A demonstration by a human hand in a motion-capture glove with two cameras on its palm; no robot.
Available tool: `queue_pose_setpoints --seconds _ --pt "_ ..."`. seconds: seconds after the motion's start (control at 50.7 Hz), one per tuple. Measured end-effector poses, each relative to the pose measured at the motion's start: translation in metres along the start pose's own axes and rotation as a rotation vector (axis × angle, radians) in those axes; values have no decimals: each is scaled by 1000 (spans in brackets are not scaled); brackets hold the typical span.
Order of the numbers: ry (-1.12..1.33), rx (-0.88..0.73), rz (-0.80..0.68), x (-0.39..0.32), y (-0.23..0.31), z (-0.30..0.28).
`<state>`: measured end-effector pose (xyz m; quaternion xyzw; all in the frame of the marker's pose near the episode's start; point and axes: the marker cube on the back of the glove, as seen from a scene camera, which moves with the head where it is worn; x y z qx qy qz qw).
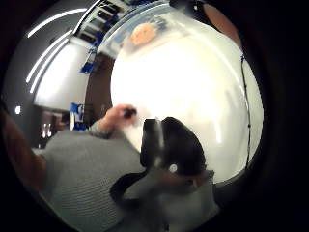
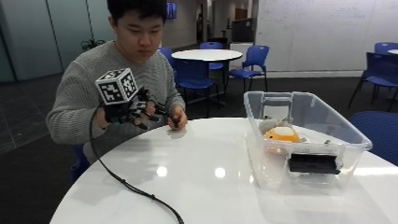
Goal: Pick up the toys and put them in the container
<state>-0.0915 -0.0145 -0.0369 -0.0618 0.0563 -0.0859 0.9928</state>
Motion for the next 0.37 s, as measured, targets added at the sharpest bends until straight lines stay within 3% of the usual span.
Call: queue_pose_setpoints --seconds 0.158,0.375 --pt "-59 -18 -6 -20 34 43" --pt "-92 -75 34 -13 36 64"
